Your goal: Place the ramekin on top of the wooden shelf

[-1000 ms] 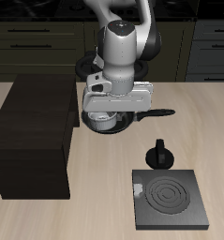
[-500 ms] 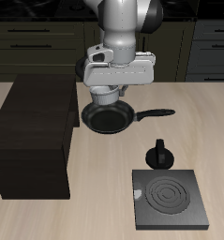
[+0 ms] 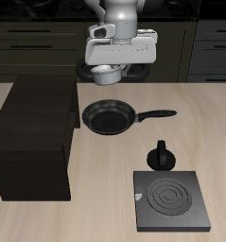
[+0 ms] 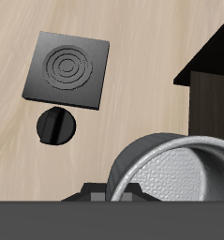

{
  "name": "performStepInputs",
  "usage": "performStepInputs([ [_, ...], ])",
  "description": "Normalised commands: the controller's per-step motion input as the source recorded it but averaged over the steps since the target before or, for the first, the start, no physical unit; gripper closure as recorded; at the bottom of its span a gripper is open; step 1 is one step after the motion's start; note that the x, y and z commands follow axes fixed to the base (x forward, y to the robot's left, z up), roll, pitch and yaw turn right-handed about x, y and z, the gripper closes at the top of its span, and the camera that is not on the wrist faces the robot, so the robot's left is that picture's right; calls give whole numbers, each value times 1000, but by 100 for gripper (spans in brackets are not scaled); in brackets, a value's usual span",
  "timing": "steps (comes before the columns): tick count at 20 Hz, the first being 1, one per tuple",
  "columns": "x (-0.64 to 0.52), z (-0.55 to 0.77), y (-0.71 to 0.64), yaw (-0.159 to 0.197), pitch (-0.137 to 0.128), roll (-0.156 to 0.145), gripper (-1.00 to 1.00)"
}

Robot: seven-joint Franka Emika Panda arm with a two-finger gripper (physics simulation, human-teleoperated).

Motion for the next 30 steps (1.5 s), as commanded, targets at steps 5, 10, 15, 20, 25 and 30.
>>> performStepInputs([
  [5,-3,85,-141,-8,10,-7,100],
  [10,-38,159,-245,-5,-8,-26,100],
  [15,-87,257,-365,1,-29,-36,100],
  [20,-8,205,-393,-22,21,-1,100],
  [25,-53,244,-434,23,-5,-12,100],
  [30,-31,187,-308,-5,-7,-9,100],
])
